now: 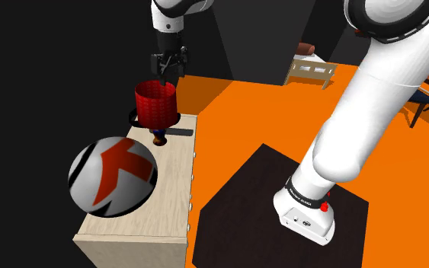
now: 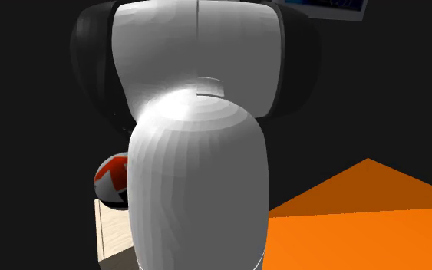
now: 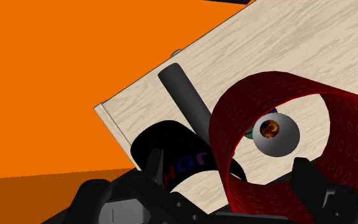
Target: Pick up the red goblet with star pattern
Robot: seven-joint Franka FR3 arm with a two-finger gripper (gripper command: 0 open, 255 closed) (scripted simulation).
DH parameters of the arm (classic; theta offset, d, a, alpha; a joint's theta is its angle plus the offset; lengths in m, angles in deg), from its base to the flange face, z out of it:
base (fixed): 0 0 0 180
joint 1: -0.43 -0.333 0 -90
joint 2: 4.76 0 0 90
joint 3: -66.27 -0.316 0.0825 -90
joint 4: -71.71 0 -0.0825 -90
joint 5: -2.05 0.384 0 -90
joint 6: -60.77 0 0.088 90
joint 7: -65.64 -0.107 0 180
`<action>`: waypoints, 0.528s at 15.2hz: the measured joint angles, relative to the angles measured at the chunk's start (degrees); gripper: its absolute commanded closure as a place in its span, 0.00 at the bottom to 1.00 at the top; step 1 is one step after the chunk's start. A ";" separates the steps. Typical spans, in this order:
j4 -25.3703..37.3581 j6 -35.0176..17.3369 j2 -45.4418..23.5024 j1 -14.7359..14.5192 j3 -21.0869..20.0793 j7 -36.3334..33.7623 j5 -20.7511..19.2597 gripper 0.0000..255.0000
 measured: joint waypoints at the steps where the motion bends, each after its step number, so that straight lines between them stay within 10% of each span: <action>1: 0.26 -0.63 -0.89 -0.03 -0.03 -0.17 -0.09 0.00; 8: -2.49 -5.27 -2.79 -0.06 -0.02 -0.52 -0.36 0.00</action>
